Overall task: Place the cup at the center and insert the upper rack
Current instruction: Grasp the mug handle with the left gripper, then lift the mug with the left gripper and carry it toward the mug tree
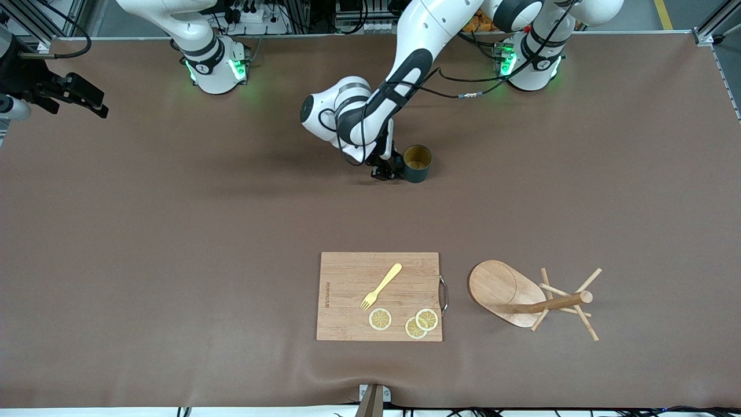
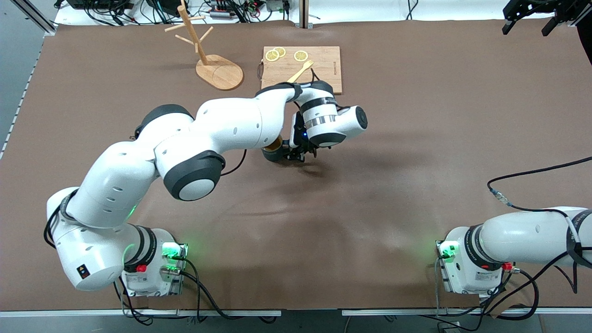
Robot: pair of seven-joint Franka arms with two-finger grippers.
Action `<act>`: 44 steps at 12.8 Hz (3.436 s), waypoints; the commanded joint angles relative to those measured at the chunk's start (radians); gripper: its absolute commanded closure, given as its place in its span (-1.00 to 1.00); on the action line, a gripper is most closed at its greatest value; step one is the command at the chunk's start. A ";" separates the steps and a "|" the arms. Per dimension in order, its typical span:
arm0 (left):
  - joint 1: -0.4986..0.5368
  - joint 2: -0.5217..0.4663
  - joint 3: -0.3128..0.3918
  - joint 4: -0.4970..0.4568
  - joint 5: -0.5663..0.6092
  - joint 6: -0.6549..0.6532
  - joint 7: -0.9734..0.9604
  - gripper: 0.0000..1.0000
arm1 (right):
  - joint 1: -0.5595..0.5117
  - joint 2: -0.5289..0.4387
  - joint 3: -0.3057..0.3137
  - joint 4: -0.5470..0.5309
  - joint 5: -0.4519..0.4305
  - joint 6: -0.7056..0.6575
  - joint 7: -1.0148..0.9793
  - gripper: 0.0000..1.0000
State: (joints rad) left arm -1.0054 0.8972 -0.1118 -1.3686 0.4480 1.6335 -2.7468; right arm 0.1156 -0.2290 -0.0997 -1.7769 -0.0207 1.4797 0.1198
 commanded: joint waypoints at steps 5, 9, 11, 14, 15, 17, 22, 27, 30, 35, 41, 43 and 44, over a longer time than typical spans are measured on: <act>-0.001 -0.004 -0.005 0.022 0.014 -0.020 -0.057 1.00 | -0.031 0.003 0.015 0.017 -0.013 -0.027 -0.015 -1.00; 0.013 -0.061 -0.011 0.026 0.011 -0.020 0.022 1.00 | -0.033 0.003 0.015 0.017 -0.012 -0.019 -0.015 -1.00; 0.034 -0.116 -0.012 0.040 -0.011 -0.020 0.076 1.00 | -0.046 0.003 0.015 0.019 -0.007 -0.019 -0.015 -1.00; 0.082 -0.222 -0.014 0.063 -0.066 -0.017 0.218 1.00 | -0.063 0.002 0.015 0.020 -0.004 -0.018 -0.017 -1.00; 0.108 -0.265 -0.014 0.063 -0.102 -0.009 0.267 1.00 | -0.071 0.002 0.015 0.020 -0.001 -0.016 -0.017 -1.00; 0.154 -0.335 -0.014 0.063 -0.158 0.018 0.341 1.00 | -0.071 0.002 0.015 0.019 0.002 -0.016 -0.017 -1.00; 0.273 -0.458 -0.014 0.063 -0.308 0.101 0.435 1.00 | -0.071 -0.003 0.015 0.019 0.005 -0.022 -0.019 -1.00; 0.395 -0.538 -0.012 0.062 -0.498 0.160 0.553 1.00 | -0.070 -0.003 0.015 0.020 0.004 -0.015 -0.019 -1.00; 0.454 -0.564 -0.012 0.062 -0.592 0.192 0.585 1.00 | -0.060 -0.003 0.020 0.022 0.005 -0.015 -0.012 -1.00; 0.559 -0.581 -0.012 0.062 -0.784 0.215 0.683 1.00 | -0.065 0.002 0.020 0.025 0.004 -0.013 -0.015 -1.00; 0.674 -0.587 -0.011 0.057 -1.024 0.216 0.820 1.00 | -0.057 -0.006 0.023 0.022 0.004 -0.029 -0.002 -1.00; 0.734 -0.583 -0.008 0.056 -1.139 0.215 0.909 1.00 | -0.059 -0.004 0.021 0.022 0.005 -0.024 -0.002 -1.00; 0.755 -0.583 -0.008 0.054 -1.170 0.212 0.943 1.00 | -0.059 -0.006 0.021 0.020 0.005 -0.028 -0.002 -1.00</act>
State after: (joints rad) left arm -0.2980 0.3396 -0.1124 -1.2850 -0.6545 1.8395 -1.8701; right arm 0.0671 -0.2288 -0.0863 -1.7646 -0.0192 1.4640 0.1151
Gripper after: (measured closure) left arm 0.793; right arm 0.000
